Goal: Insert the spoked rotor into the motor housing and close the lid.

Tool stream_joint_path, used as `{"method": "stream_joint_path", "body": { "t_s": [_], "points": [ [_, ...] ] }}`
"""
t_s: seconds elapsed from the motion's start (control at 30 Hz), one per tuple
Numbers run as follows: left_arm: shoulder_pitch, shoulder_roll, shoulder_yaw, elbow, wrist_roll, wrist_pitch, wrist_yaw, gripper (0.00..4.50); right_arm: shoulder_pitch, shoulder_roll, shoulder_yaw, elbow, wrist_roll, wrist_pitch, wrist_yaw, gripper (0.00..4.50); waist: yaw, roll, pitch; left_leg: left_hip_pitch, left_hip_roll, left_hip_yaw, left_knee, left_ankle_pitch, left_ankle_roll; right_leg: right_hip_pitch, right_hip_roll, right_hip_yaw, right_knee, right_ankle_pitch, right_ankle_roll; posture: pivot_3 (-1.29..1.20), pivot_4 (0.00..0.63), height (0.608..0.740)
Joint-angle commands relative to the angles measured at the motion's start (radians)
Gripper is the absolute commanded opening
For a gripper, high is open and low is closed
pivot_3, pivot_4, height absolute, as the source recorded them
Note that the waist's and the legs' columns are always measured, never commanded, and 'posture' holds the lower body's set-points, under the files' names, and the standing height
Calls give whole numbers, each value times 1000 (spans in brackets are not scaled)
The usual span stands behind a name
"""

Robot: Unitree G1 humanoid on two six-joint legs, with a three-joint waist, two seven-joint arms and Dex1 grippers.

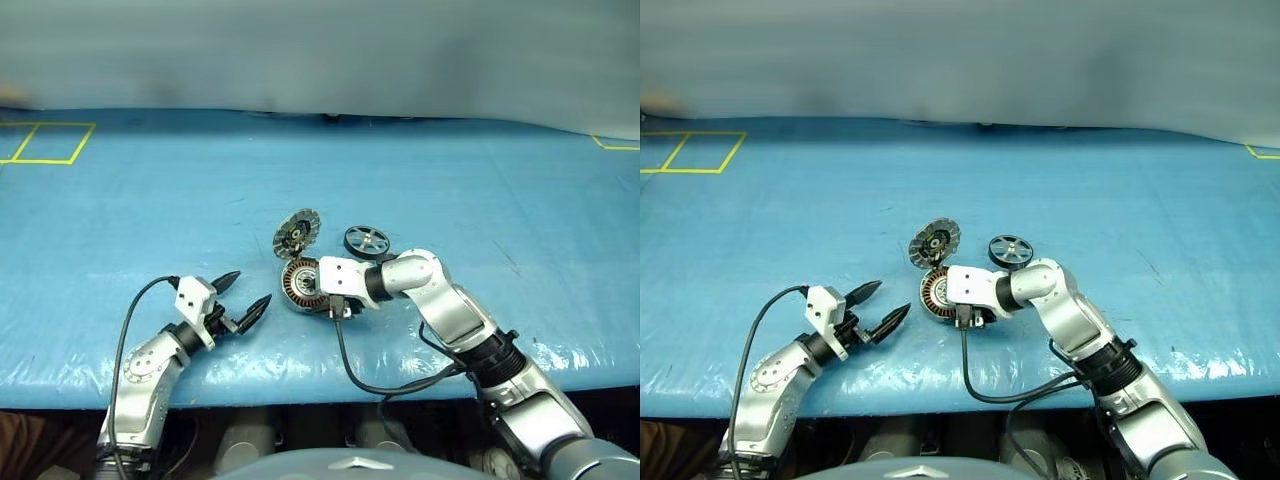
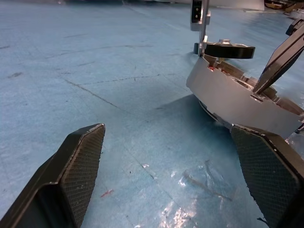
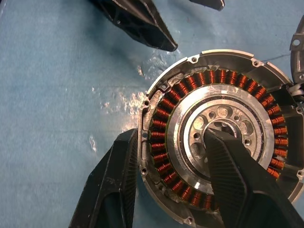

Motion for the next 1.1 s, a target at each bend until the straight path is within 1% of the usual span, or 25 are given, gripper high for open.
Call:
{"method": "stream_joint_path", "body": {
  "t_s": [0.03, 0.1, 0.17, 0.33, 0.5, 0.73, 0.8, 0.83, 0.87, 0.97, 1.03, 1.1],
  "points": [
    [21, 14, 15, -53, -3, -9, 2, 4500, 8, 40, -13, -53, 29, 97, -65, 1809, -1, 0, 0, 0, 0, 0, 0, 0, 0, 0, 0, 0, 0, 0, 0, 0, 150, 740],
    [36, 21, 24, -60, -4, -10, 4, 4500, 16, 86, -24, -85, 57, 199, -108, 1809, -3, 0, 0, 0, 0, 0, 0, 0, 0, 0, 0, 0, 0, 0, -1, 0, 150, 740],
    [43, 26, 28, -62, -1, -10, 8, 4500, 18, 110, -25, -111, 78, 269, -135, 1809, -4, 0, 0, 0, 0, 0, 0, 0, 0, -1, 0, 0, 0, 0, -1, 0, 150, 740],
    [47, 32, 30, -62, 1, -11, 13, 4500, 22, 120, -2, -162, 121, 364, -167, 1809, -4, 0, 0, -1, 0, 0, -1, 0, 0, -1, 0, 0, 0, 0, -1, 0, 150, 740],
    [47, 35, 29, -63, -1, -13, 19, 4500, 33, 105, 40, -222, 155, 418, -190, 1809, -5, 0, 0, -1, 0, 0, -1, 0, 0, -2, 0, -1, 0, 0, -1, 0, 150, 740],
    [42, 41, 32, -62, -2, -12, 22, 4500, 16, 104, 42, -192, 173, 419, -260, 1809, -7, 0, 0, -1, 0, 0, -1, 0, 0, -2, 0, -1, 0, 0, -1, 0, 150, 740],
    [41, 42, 32, -62, -1, -12, 22, 4500, 10, 106, 38, -185, 175, 409, -283, 2512, -8, 0, 0, -1, 0, 0, -1, 0, 0, -2, 0, -1, 0, 0, -1, 0, 150, 740],
    [41, 43, 31, -62, -1, -12, 23, 4500, 7, 107, 33, -189, 188, 407, -282, 2707, -7, 0, 0, -1, 0, 0, -1, 0, 0, -2, 0, -1, 0, 0, -1, 0, 150, 740],
    [41, 43, 31, -62, 0, -11, 23, 4500, 6, 112, 22, -197, 207, 414, -282, 2978, -7, 0, 0, -1, 0, 0, -1, 0, 0, -2, 0, -1, 0, 0, -1, 0, 150, 740],
    [41, 45, 29, -61, -1, -10, 22, 4500, -1, 143, -35, -235, 273, 453, -295, 3984, -6, 0, 0, -1, 0, 0, -1, 0, 0, -2, 0, -1, 0, 0, -1, 0, 150, 740],
    [40, 47, 28, -60, -2, -9, 20, 4500, -9, 164, -82, -261, 325, 489, -300, 3984, -6, 0, 0, -1, 0, 0, -1, 0, 0, -2, 0, -1, 0, 0, -1, 0, 150, 740],
    [37, 49, 28, -58, -3, -8, 17, 4500, -17, 199, -157, -290, 414, 550, -296, 3984, -6, 0, 0, -1, 0, 0, -1, 0, 0, -2, -1, -1, 0, 1, 0, 0, 150, 740]
  ]
}}
